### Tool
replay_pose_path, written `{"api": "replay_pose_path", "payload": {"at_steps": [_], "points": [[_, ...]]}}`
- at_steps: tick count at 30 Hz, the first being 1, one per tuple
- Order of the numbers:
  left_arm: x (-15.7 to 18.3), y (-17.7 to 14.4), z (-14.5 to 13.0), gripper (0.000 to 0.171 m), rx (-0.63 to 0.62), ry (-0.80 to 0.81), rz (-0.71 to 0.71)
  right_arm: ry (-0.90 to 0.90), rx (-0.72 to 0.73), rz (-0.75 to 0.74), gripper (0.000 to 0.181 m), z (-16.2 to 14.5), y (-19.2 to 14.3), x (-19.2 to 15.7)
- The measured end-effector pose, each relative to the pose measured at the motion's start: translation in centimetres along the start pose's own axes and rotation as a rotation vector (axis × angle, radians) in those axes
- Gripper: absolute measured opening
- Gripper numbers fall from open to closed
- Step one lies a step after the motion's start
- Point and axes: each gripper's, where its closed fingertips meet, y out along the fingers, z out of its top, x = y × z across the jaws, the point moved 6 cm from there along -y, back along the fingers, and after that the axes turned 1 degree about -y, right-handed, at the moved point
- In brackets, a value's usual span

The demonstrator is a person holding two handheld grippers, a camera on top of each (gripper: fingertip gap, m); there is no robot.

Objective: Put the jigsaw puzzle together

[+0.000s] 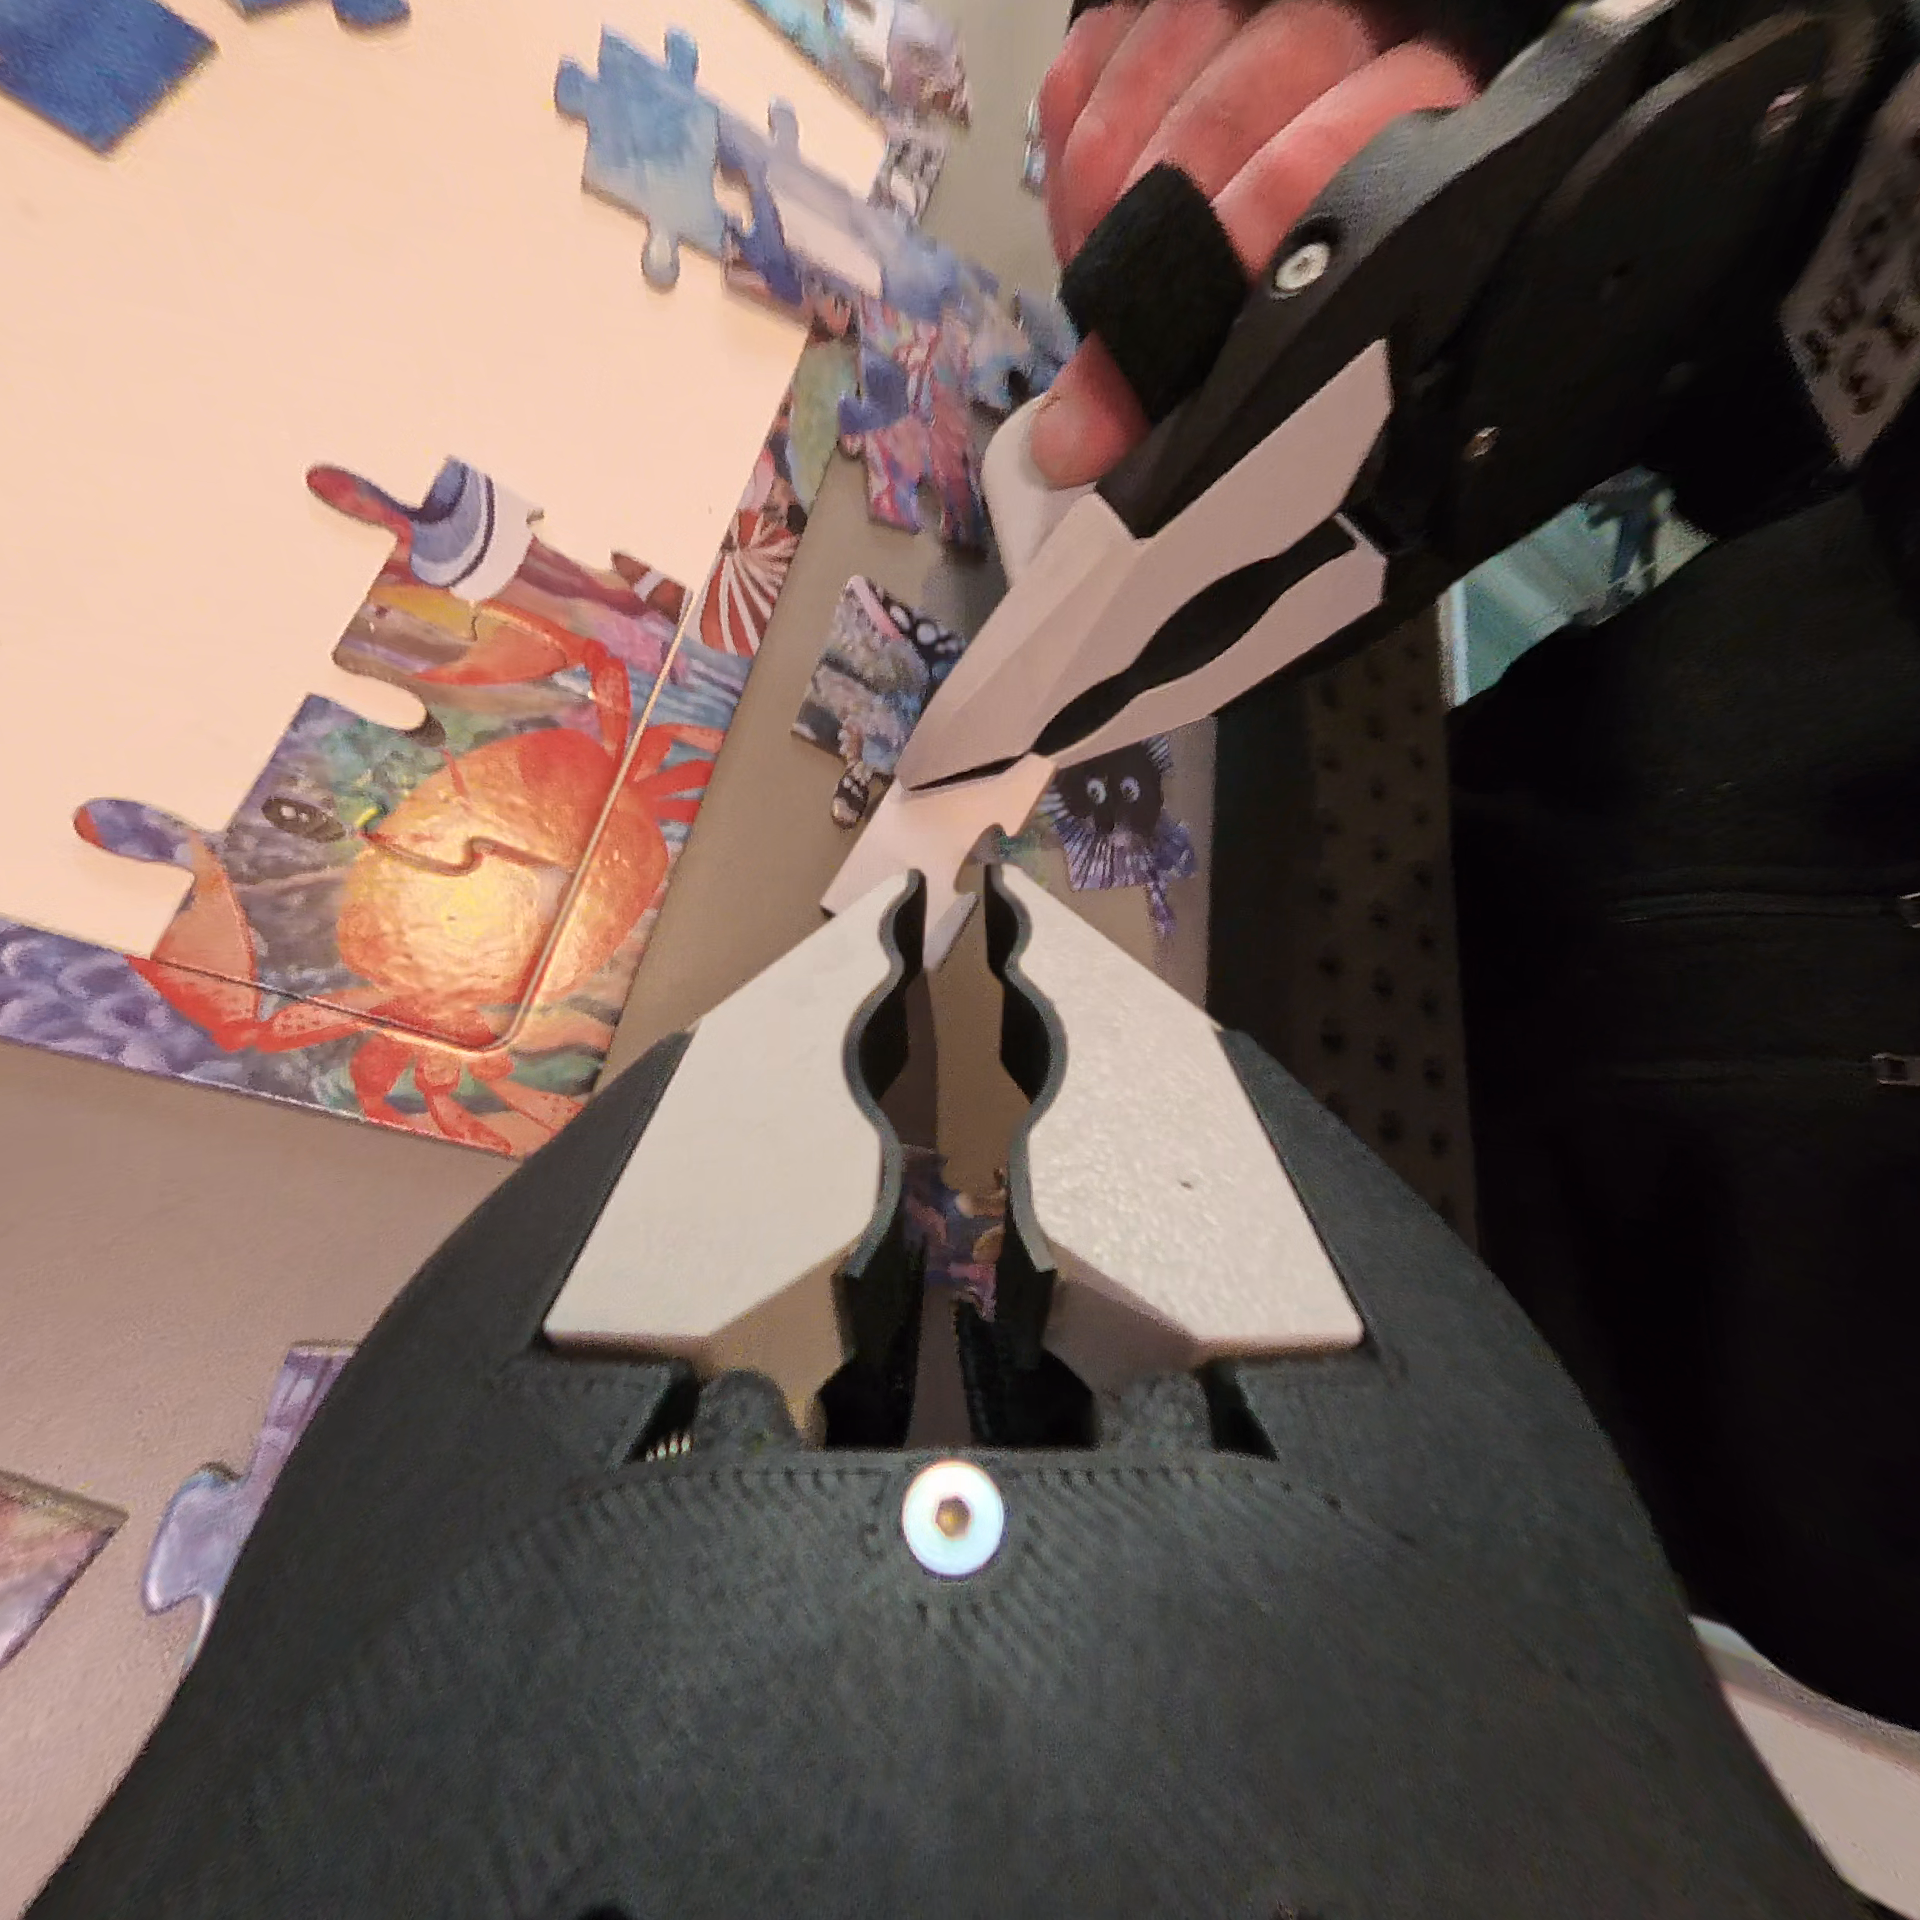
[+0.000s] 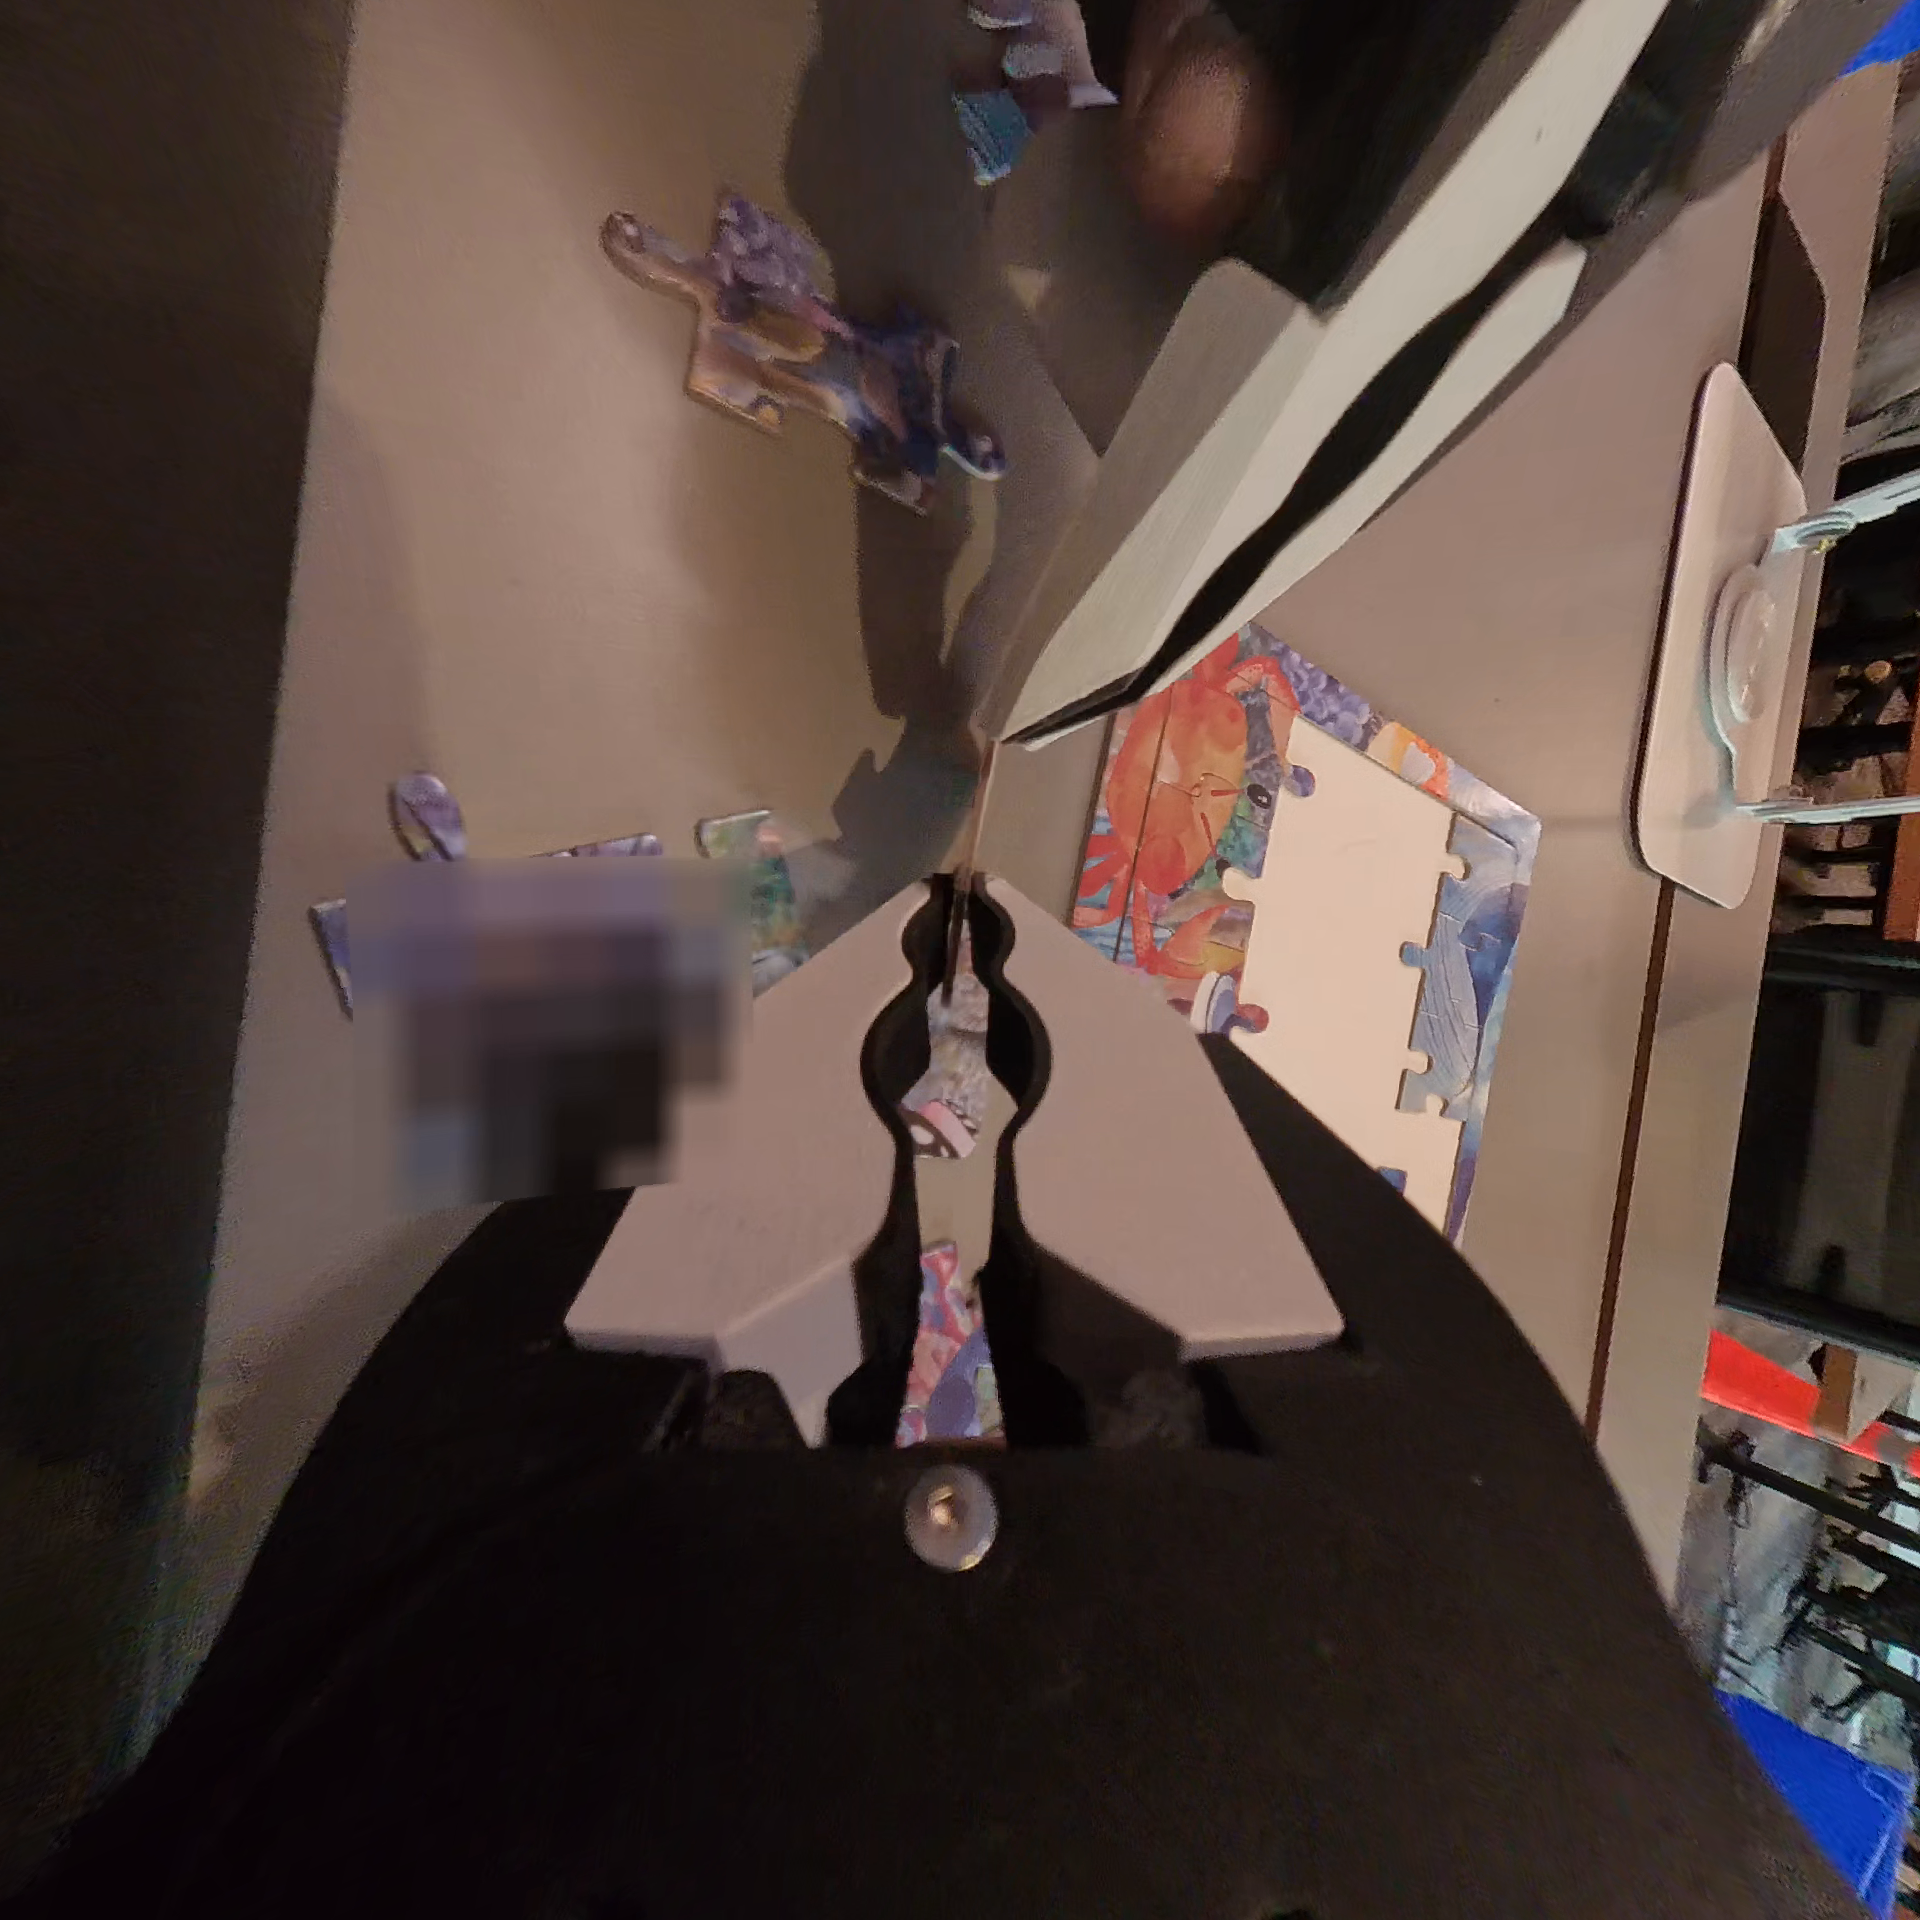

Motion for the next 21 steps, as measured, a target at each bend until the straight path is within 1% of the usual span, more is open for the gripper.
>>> {"api": "replay_pose_path", "payload": {"at_steps": [2,5,6,9,11,12,15,18,19,21], "points": [[0.0,-0.5,0.3,0.019,0.025,0.016,0.012,0.077,0.046,0.060,0.000,-0.2,-0.4,0.6],[0.2,-1.4,0.9,0.029,0.073,0.047,0.040,0.307,0.172,0.156,0.000,-0.9,-1.6,2.5],[0.3,-1.7,1.2,0.031,0.096,0.064,0.053,0.404,0.232,0.208,0.000,-1.3,-2.0,3.2],[0.3,-2.2,2.0,0.036,0.145,0.129,0.108,0.745,0.474,0.379,0.000,-2.4,-3.2,5.4],[0.6,-2.3,2.7,0.036,0.195,0.154,0.118,0.902,0.615,0.480,0.000,-3.1,-3.8,6.4],[0.7,-2.3,3.1,0.035,0.224,0.158,0.113,0.951,0.651,0.509,0.000,-3.6,-3.9,6.7],[0.8,-2.4,4.1,0.032,0.303,0.148,0.091,1.001,0.680,0.561,0.000,-4.1,-3.8,6.5],[1.1,-2.1,4.7,0.026,0.345,0.114,0.013,1.002,0.693,0.583,0.000,-3.8,-3.8,6.3],[1.2,-2.0,4.9,0.019,0.357,0.114,0.004,1.001,0.697,0.586,0.000,-3.7,-3.8,6.2],[1.4,-1.9,5.0,0.001,0.376,0.118,-0.018,0.991,0.699,0.597,0.000,-3.5,-3.8,6.0]]}}
